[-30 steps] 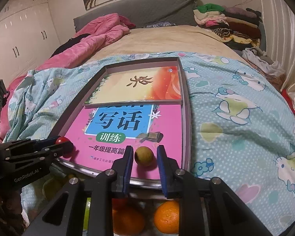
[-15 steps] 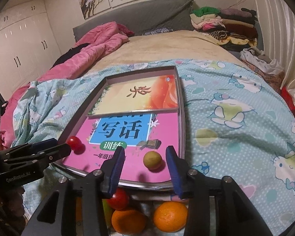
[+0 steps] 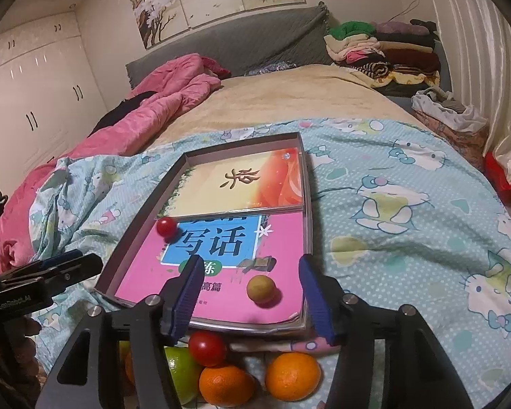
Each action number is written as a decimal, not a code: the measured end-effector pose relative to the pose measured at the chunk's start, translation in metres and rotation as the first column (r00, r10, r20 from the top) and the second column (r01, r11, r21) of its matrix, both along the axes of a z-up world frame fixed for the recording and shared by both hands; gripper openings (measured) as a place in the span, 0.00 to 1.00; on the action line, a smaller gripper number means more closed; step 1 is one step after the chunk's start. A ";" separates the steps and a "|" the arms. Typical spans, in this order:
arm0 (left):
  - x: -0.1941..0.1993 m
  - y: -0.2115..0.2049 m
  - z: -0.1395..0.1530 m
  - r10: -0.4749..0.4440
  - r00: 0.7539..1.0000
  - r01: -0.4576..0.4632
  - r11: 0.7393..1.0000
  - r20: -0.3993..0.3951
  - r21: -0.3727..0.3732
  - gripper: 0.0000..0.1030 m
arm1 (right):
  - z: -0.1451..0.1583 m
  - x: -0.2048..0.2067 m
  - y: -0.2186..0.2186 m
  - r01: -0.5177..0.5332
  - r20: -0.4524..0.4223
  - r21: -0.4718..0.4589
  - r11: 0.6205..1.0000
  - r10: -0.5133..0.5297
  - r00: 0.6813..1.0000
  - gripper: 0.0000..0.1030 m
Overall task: Organize fruits
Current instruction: 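Withdraw both grippers from the tray back toward the fruit cluster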
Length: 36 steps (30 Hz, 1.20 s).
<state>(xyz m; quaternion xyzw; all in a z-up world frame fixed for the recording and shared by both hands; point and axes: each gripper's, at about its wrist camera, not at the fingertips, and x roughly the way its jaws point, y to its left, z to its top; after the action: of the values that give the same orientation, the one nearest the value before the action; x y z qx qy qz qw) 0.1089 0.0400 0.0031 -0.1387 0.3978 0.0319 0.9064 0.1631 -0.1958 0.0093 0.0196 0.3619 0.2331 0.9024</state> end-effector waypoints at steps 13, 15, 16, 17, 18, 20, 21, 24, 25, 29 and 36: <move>-0.019 0.011 0.005 0.045 0.999 -0.046 0.998 -0.015 -0.039 0.75 | 0.007 -0.014 -0.003 -0.014 0.022 0.003 1.000 0.014 1.000 0.63; -0.020 0.009 0.003 0.025 0.999 -0.026 0.998 -0.026 -0.062 0.75 | 0.008 -0.018 -0.003 -0.020 0.022 0.004 1.000 0.020 1.000 0.64; -0.021 0.008 0.003 0.018 0.999 -0.020 0.998 -0.027 -0.066 0.75 | 0.008 -0.020 -0.004 -0.022 0.021 0.005 1.000 0.022 1.000 0.66; -0.022 0.006 0.002 0.007 1.000 -0.009 0.998 -0.028 -0.062 0.75 | 0.009 -0.022 -0.003 -0.025 0.021 0.007 1.000 0.025 0.999 0.66; -0.023 0.003 0.002 0.003 1.000 -0.004 0.999 -0.029 -0.049 0.75 | 0.009 -0.024 -0.003 -0.027 0.023 0.008 1.000 0.027 0.999 0.67; -0.025 0.000 0.002 -0.010 0.999 0.009 0.999 -0.035 -0.032 0.75 | 0.010 -0.027 -0.002 -0.033 0.028 0.004 0.999 0.033 0.999 0.67; -0.026 -0.001 0.002 -0.014 0.999 0.013 0.999 -0.036 -0.032 0.75 | 0.010 -0.029 -0.001 -0.038 0.030 -0.001 0.999 0.038 0.999 0.67; -0.028 -0.003 0.000 -0.020 0.999 0.020 1.000 -0.048 -0.016 0.75 | 0.011 -0.032 0.000 -0.041 0.035 -0.013 0.999 0.041 0.999 0.67; -0.029 -0.003 -0.001 -0.021 0.998 0.020 1.000 -0.052 -0.013 0.75 | 0.011 -0.033 0.000 -0.042 0.035 -0.013 0.999 0.042 0.998 0.67; -0.032 -0.003 -0.003 -0.027 0.997 0.026 1.000 -0.066 -0.015 0.75 | 0.013 -0.037 0.001 -0.044 0.034 -0.014 0.999 0.045 0.998 0.68; -0.036 -0.010 -0.007 -0.059 0.994 0.059 0.998 -0.090 -0.003 0.75 | 0.016 -0.047 0.002 -0.045 0.026 -0.009 0.999 0.045 0.999 0.69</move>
<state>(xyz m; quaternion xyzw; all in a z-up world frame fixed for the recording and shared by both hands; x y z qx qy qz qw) 0.0732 0.0303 -0.0036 -0.1257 0.4421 0.0114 0.8880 0.1158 -0.1940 0.0250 0.0047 0.3515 0.2520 0.9016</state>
